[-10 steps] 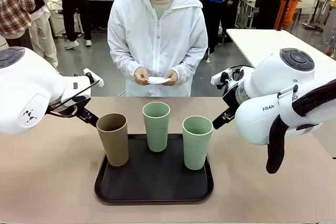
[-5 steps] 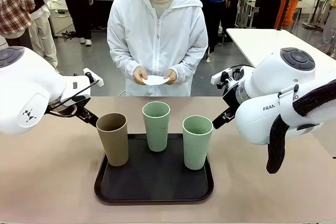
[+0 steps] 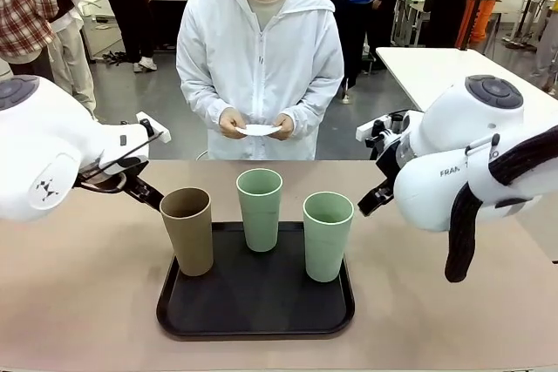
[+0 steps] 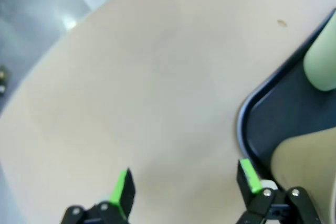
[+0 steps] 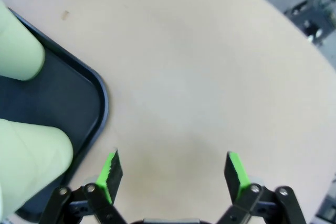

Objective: Place coasters on the table and set cups on them.
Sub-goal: Pick up one Reusable plastic cup and place it on a coaster set by the human.

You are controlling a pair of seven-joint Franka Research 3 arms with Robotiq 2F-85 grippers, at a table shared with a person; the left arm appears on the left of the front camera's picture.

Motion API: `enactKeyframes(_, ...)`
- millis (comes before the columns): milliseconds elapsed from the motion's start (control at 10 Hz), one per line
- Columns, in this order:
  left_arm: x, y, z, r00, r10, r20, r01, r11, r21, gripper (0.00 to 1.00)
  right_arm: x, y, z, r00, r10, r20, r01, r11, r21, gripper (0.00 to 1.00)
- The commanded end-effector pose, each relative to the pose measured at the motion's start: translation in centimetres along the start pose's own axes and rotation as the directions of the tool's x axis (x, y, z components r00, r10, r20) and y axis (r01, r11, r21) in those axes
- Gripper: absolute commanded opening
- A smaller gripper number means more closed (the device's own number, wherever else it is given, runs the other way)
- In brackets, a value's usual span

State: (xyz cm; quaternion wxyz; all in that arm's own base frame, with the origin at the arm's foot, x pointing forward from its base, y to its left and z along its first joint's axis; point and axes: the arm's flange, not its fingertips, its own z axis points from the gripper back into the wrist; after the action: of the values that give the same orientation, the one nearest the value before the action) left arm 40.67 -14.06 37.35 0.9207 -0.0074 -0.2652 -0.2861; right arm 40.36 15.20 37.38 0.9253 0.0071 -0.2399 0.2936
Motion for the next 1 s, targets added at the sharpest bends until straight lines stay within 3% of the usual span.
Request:
enactKeyframes(0,1.7,4.0,2.9,0.996,0.059,-0.064,-0.058,0.998,0.019,1.00,1.8,-2.4,3.3,0.989,-0.111,-0.102,0.112,0.994,-0.003,1.00)
enactKeyframes(200,0.9,5.1,8.1,0.982,0.113,-0.149,-0.124,0.990,-0.066,1.00,1.4,-2.8,8.2,0.980,-0.137,-0.146,0.140,0.990,0.013,1.00)
enactKeyframes(300,-0.5,4.2,11.1,0.963,0.089,-0.253,-0.120,0.987,-0.111,1.00,0.2,-1.6,11.1,0.961,-0.167,-0.222,0.177,0.984,0.026,1.00)
enactKeyframes(500,-5.6,1.9,17.0,0.923,0.074,-0.376,-0.106,0.992,-0.065,1.00,-3.6,3.3,16.9,0.957,-0.129,-0.259,0.126,0.992,-0.029,1.00)
enactKeyframes(700,-7.6,0.9,18.4,0.921,0.088,-0.378,-0.098,0.995,-0.007,1.00,-6.4,5.6,18.3,0.958,-0.123,-0.260,0.101,0.990,-0.094,1.00)
enactKeyframes(800,-8.2,1.1,18.5,0.931,0.138,-0.339,-0.137,0.990,0.027,1.00,-7.1,5.5,17.5,0.972,-0.112,-0.208,0.081,0.985,-0.150,1.00)
enactKeyframes(900,-4.8,2.2,18.7,0.922,0.061,-0.383,-0.094,0.993,-0.067,1.00,-3.8,4.2,18.9,0.958,-0.116,-0.263,0.106,0.993,-0.055,1.00)
